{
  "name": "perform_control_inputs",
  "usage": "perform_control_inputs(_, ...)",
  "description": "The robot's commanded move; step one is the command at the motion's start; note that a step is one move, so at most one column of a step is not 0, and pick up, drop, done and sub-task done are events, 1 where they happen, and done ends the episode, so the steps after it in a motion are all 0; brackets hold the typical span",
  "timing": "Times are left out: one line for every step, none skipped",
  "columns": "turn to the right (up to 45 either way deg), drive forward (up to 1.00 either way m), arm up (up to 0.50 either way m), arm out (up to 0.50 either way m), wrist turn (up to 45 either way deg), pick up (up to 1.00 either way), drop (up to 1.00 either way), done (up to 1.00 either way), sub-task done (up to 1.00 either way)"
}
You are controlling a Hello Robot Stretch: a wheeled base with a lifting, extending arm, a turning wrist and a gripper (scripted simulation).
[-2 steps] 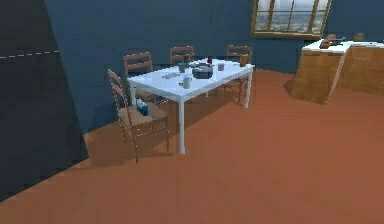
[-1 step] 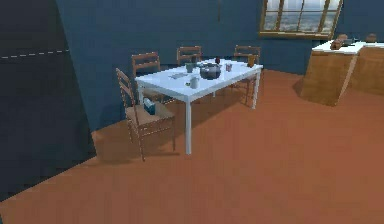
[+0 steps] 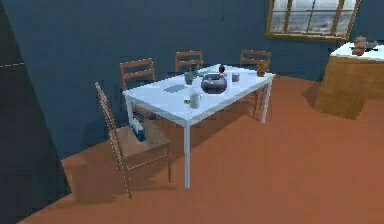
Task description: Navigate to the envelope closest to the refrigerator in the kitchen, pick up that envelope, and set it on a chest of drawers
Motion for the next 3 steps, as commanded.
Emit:
perform_control_inputs(-45.0, 0.0, 0.0, 0.0, 0.0, 0.0, 0.0, 0.0, 0.0)
perform_control_inputs(-3.0, 0.0, 0.0, 0.0, 0.0, 0.0, 0.0, 0.0, 0.0)
perform_control_inputs(0.0, 0.95, 0.0, 0.0, 0.0, 0.0, 0.0, 0.0, 0.0)
